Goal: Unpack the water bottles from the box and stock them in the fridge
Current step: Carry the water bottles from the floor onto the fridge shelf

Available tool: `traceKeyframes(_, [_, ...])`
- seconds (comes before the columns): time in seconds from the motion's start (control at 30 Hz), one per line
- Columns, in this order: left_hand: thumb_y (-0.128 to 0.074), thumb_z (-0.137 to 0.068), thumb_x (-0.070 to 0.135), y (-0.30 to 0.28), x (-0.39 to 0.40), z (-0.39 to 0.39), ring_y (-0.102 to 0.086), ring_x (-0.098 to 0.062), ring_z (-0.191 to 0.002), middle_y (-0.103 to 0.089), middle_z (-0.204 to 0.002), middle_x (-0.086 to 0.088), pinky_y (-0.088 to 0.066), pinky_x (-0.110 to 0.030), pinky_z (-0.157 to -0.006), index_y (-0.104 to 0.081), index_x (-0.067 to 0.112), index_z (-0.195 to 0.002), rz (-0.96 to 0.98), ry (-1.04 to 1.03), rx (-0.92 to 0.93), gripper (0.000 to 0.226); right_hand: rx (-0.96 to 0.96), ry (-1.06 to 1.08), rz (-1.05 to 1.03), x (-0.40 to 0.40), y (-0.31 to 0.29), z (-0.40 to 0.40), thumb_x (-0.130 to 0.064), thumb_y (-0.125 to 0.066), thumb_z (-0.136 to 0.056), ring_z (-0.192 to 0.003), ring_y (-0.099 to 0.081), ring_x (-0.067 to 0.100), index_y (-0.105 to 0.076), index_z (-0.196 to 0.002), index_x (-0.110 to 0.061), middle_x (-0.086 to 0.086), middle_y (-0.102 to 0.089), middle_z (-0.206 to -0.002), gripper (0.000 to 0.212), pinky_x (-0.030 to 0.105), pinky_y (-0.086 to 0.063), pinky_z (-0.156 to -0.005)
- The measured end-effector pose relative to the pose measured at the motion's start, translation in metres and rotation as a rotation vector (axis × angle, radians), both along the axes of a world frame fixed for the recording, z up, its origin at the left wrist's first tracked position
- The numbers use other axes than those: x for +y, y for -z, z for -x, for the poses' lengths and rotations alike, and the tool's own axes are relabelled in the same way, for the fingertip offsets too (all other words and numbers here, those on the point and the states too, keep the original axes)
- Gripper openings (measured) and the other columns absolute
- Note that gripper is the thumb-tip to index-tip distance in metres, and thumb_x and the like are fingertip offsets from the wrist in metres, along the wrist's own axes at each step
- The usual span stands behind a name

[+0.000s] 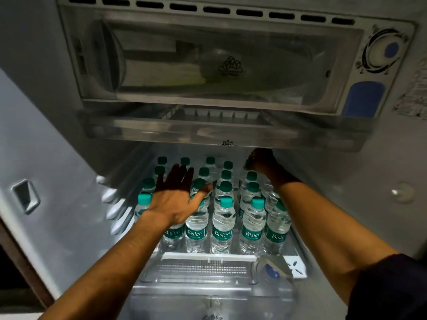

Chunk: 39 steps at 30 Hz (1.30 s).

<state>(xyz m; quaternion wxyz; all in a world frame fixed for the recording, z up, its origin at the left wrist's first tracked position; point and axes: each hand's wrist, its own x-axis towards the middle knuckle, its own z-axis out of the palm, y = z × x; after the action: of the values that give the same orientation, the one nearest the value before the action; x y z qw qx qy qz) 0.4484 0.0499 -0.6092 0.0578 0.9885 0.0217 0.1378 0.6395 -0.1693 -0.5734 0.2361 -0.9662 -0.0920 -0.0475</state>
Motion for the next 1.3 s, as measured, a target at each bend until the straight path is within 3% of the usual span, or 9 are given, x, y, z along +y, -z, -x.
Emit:
traceKeyframes(0.1, [0.006, -0.076, 0.082, 0.001, 0.000, -0.001, 0.009, -0.018, -0.150, 0.006, -0.164, -0.002, 0.004, -0.049, -0.121, 0.004, 0.024, -0.156, 0.001, -0.003, 0.011, 0.098, -0.053, -0.044, 0.008, 0.002, -0.002, 0.003, -0.043, -0.069, -0.087, -0.119, -0.055, 0.027, -0.058, -0.128, -0.012, 0.011, -0.057, -0.132, 0.052, 0.034, -0.044, -0.102])
traceKeyframes(0.2, [0.008, -0.075, 0.082, 0.002, 0.001, -0.002, 0.012, -0.018, -0.150, 0.008, -0.163, -0.001, 0.005, -0.050, -0.121, 0.005, 0.025, -0.155, -0.005, -0.007, 0.024, 0.098, -0.017, -0.158, -0.123, 0.012, -0.006, 0.005, -0.041, -0.069, -0.087, -0.121, -0.056, 0.025, -0.058, -0.130, -0.016, 0.009, -0.058, -0.135, 0.051, 0.037, -0.044, -0.104])
traceKeyframes(0.3, [0.009, -0.075, 0.082, 0.002, 0.001, -0.002, 0.012, -0.018, -0.150, 0.008, -0.164, -0.001, 0.003, -0.051, -0.121, 0.005, 0.026, -0.155, -0.004, -0.014, 0.039, 0.098, -0.010, -0.268, 0.024, 0.026, -0.007, 0.009, -0.048, -0.069, -0.085, -0.125, -0.052, 0.024, -0.061, -0.128, -0.022, 0.004, -0.058, -0.135, 0.051, 0.046, -0.038, -0.110])
traceKeyframes(0.43, [0.008, -0.075, 0.081, 0.000, 0.001, -0.002, 0.011, -0.018, -0.150, 0.006, -0.164, -0.001, 0.003, -0.051, -0.121, 0.003, 0.025, -0.156, 0.005, -0.018, 0.048, 0.098, -0.072, -0.265, 0.156, 0.039, -0.004, 0.015, -0.052, -0.067, -0.086, -0.127, -0.047, 0.025, -0.064, -0.123, -0.027, -0.002, -0.059, -0.132, 0.044, 0.060, -0.022, -0.113])
traceKeyframes(0.57, [0.009, -0.076, 0.081, 0.001, 0.000, -0.001, 0.009, -0.019, -0.150, 0.004, -0.164, -0.001, 0.002, -0.051, -0.121, 0.001, 0.024, -0.156, 0.003, -0.016, 0.038, 0.099, -0.081, -0.301, 0.105, 0.042, -0.001, 0.013, -0.023, -0.068, -0.090, -0.130, -0.047, 0.030, -0.065, -0.123, -0.019, 0.006, -0.057, -0.134, 0.033, 0.055, -0.031, -0.112])
traceKeyframes(0.63, [0.009, -0.076, 0.081, 0.001, 0.000, 0.000, 0.010, -0.019, -0.150, 0.005, -0.164, -0.001, 0.003, -0.051, -0.121, 0.001, 0.024, -0.156, 0.010, -0.018, 0.038, 0.099, -0.102, -0.303, 0.097, 0.042, 0.000, 0.013, -0.018, -0.066, -0.091, -0.128, -0.047, 0.030, -0.065, -0.124, -0.015, 0.010, -0.056, -0.134, 0.033, 0.051, -0.032, -0.112])
traceKeyframes(0.83, [0.007, -0.076, 0.081, 0.001, -0.001, -0.001, 0.010, -0.019, -0.150, 0.004, -0.164, 0.000, 0.001, -0.051, -0.121, 0.000, 0.025, -0.156, 0.024, -0.029, 0.041, 0.098, -0.088, -0.266, 0.019, 0.047, 0.001, 0.014, -0.018, -0.069, -0.089, -0.122, -0.052, 0.033, -0.065, -0.122, -0.011, 0.015, -0.057, -0.131, 0.034, 0.043, -0.038, -0.108])
traceKeyframes(1.1, [0.010, -0.074, 0.082, 0.002, -0.001, -0.002, 0.010, -0.018, -0.150, 0.004, -0.164, 0.000, 0.001, -0.051, -0.121, -0.001, 0.024, -0.156, 0.017, -0.036, 0.043, 0.102, -0.093, -0.255, 0.094, 0.048, -0.003, 0.016, -0.018, -0.066, -0.091, -0.125, -0.051, 0.031, -0.062, -0.126, -0.014, 0.012, -0.056, -0.135, 0.036, 0.041, -0.038, -0.108])
traceKeyframes(1.3, [0.009, -0.074, 0.082, 0.002, -0.001, -0.002, 0.009, -0.019, -0.150, 0.004, -0.164, 0.000, 0.002, -0.050, -0.121, -0.001, 0.023, -0.156, 0.017, -0.038, 0.046, 0.101, 0.011, -0.220, 0.271, 0.058, -0.015, 0.013, -0.040, -0.066, -0.090, -0.130, -0.045, 0.031, -0.052, -0.136, -0.021, 0.007, -0.050, -0.143, 0.051, 0.048, -0.033, -0.111])
